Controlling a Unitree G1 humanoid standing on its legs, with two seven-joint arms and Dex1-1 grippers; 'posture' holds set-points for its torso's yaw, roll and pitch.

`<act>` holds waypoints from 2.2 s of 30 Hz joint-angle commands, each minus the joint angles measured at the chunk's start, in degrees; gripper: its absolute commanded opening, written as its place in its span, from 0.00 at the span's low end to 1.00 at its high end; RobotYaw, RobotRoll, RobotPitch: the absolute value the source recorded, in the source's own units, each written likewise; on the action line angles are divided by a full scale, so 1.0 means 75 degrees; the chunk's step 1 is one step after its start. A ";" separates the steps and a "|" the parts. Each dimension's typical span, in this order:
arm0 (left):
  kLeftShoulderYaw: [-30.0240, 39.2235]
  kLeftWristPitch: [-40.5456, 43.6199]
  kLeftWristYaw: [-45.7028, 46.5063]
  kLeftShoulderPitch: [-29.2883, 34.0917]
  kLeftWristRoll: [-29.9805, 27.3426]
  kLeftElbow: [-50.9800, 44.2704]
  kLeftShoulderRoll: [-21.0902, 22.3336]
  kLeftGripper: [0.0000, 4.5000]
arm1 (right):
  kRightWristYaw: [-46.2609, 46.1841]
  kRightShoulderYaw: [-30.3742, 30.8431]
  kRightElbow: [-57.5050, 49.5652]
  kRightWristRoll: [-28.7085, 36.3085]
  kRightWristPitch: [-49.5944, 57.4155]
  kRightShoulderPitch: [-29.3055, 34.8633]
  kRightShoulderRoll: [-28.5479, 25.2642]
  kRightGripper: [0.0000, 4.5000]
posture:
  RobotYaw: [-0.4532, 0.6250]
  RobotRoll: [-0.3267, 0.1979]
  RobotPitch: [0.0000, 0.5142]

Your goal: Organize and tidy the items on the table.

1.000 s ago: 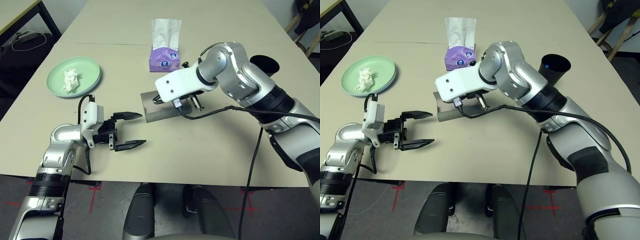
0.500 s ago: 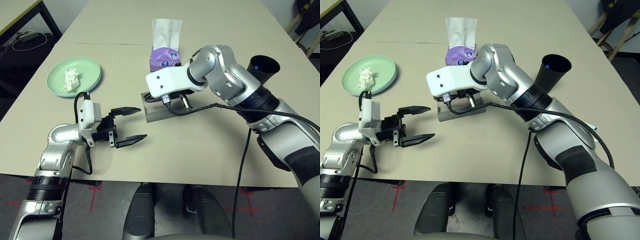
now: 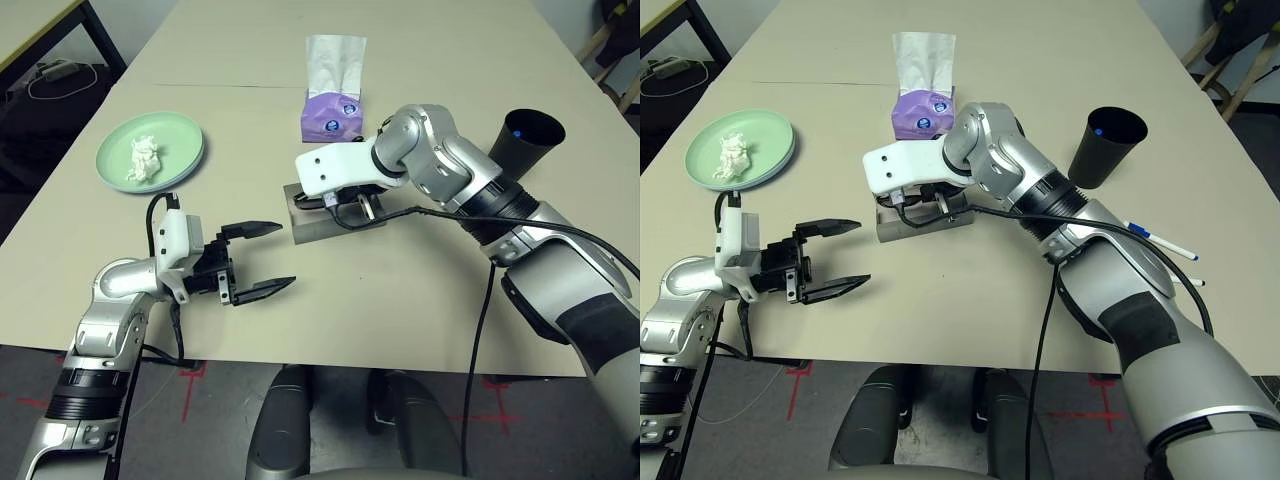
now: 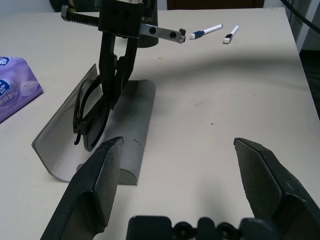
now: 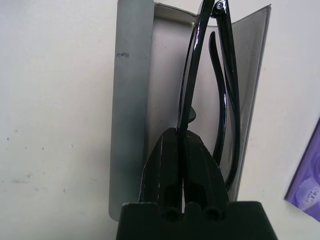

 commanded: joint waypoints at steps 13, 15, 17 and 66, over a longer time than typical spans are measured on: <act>-0.0016 -0.0028 0.0019 0.0022 -0.0023 -0.0026 -0.0007 1.00 | 0.0404 0.0080 -0.0101 0.0049 0.0427 0.0032 0.0108 0.01 | 0.68 0.62 0.39; -0.0027 -0.0030 0.0036 0.0017 -0.0013 -0.0021 -0.0017 1.00 | 0.0468 0.0077 -0.0166 0.0071 0.0485 0.0059 0.0120 0.01 | 0.68 0.62 0.39; -0.0037 -0.0031 0.0048 0.0007 -0.0006 -0.0011 -0.0023 1.00 | 0.0517 0.0074 -0.0201 0.0083 0.0533 0.0070 0.0133 0.01 | 0.68 0.62 0.38; -0.0214 -0.0222 -0.0044 -0.0318 0.0089 0.0407 -0.0082 1.00 | 0.0922 0.0073 -0.1039 0.0130 0.1368 0.0323 -0.0116 0.99 | 0.65 0.62 0.35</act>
